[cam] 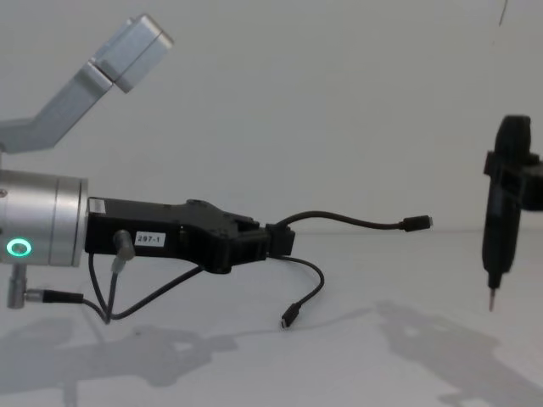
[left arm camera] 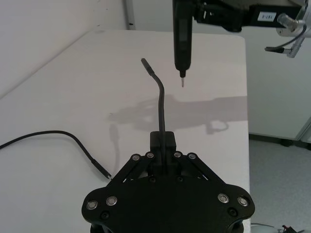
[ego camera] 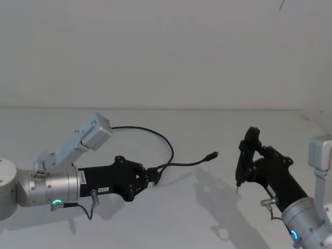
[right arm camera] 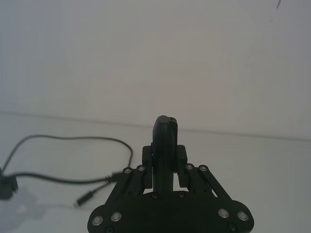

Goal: Pick up the data cable with the one hand.

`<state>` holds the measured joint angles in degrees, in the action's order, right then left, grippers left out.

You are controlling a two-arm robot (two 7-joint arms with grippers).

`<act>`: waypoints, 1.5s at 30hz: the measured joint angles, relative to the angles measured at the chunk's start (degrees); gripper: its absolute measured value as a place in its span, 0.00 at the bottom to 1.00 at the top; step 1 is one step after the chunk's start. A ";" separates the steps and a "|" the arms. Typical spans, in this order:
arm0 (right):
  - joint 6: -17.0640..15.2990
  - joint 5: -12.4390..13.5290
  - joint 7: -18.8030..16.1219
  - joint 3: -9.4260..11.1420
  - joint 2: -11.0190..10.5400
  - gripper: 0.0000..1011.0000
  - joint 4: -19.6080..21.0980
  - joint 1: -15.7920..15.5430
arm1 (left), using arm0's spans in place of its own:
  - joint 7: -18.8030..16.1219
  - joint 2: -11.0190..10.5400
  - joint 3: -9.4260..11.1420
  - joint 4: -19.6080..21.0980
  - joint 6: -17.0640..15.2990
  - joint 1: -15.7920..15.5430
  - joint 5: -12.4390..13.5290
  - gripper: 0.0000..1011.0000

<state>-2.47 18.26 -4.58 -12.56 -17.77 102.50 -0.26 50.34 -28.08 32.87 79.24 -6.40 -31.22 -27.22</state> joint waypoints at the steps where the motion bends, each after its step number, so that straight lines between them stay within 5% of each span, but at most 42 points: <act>1: -0.08 0.20 -0.04 0.01 0.13 0.28 0.08 0.07 | 0.03 -0.06 0.00 0.07 -0.04 0.03 -0.04 0.04; 17: 0.00 2.50 -0.64 -0.48 4.84 0.28 0.04 3.82 | 0.42 -0.81 -0.12 1.08 -0.48 0.46 -0.56 0.04; 45: 4.10 1.05 -1.45 0.09 8.38 0.28 -5.70 7.90 | 0.55 -1.06 -0.17 1.42 -0.60 0.59 -0.73 0.04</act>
<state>1.63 19.31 -6.02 -12.47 -9.39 96.81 7.65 50.89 -29.13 32.70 80.66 -6.99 -30.63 -27.95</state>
